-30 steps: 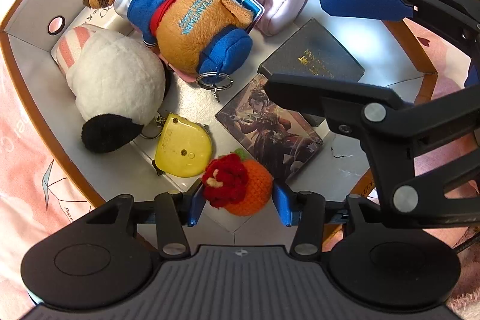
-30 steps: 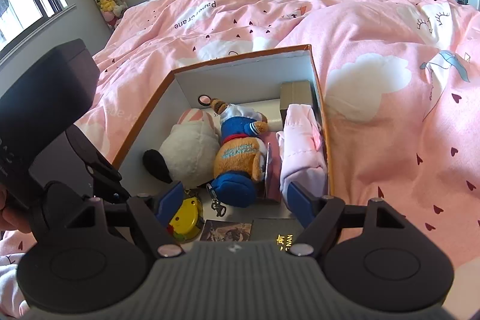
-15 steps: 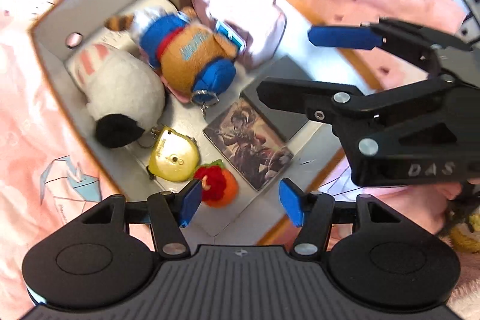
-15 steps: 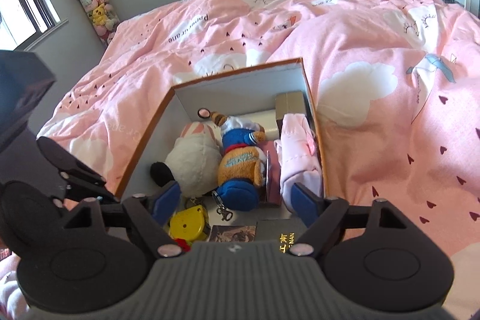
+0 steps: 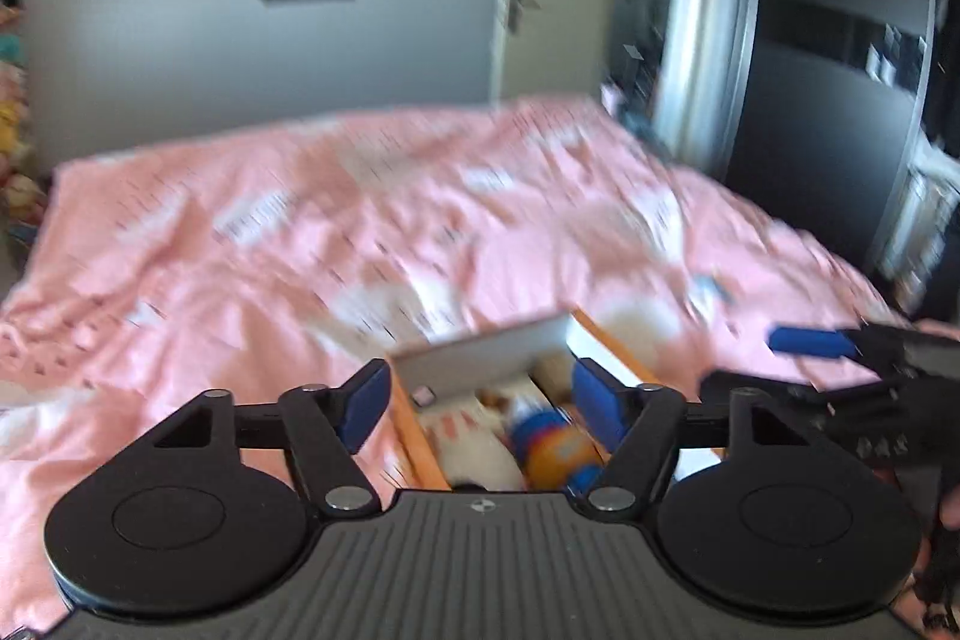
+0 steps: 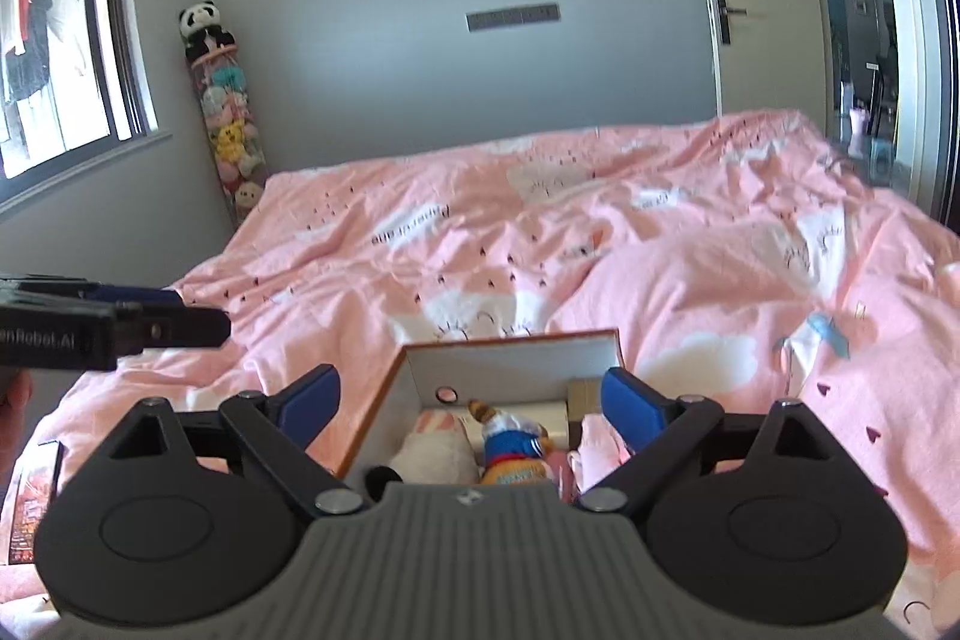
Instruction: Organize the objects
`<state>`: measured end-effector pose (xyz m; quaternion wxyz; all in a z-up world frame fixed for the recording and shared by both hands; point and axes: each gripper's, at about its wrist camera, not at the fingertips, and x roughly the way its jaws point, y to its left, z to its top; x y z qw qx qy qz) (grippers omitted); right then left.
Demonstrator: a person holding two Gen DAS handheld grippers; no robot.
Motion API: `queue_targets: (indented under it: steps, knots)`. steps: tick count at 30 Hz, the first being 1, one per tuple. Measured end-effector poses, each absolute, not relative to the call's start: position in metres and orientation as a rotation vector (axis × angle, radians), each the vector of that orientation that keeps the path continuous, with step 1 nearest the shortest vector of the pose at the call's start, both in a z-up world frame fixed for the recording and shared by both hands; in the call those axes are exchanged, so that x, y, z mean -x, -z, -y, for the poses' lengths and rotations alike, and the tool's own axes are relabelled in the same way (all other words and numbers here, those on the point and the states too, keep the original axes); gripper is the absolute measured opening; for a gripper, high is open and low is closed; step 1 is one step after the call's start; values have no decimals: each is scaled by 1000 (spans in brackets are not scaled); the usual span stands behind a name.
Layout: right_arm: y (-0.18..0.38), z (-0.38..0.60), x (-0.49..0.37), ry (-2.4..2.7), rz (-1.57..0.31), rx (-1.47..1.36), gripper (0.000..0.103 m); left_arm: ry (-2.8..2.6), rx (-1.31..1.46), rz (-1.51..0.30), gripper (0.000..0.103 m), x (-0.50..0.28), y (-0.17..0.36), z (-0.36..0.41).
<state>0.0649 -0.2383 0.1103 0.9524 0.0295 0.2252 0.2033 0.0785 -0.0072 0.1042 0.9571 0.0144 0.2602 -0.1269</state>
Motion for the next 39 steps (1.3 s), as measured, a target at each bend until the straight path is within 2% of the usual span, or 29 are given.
queue_targets:
  steps: [1,6,19,27,39]
  knots:
    - [-113,236,-59,-415,-437,-58,95,225,-28,-491,92,-72,-107,6]
    - [-113,223,-29,-397,-318,-18,102,53,-60,-399,93,-54,-116,-1]
    - [-54,200,-14,-261,-404,31,102,-26,-4,-575,93,-31,-53,-15]
    - [-14,195,-9,-242,-400,108,102,-51,4,-595,93,-27,-18,-16]
    - [7,206,-17,-244,-451,34,102,-35,-25,-593,93,-21,7,-7]
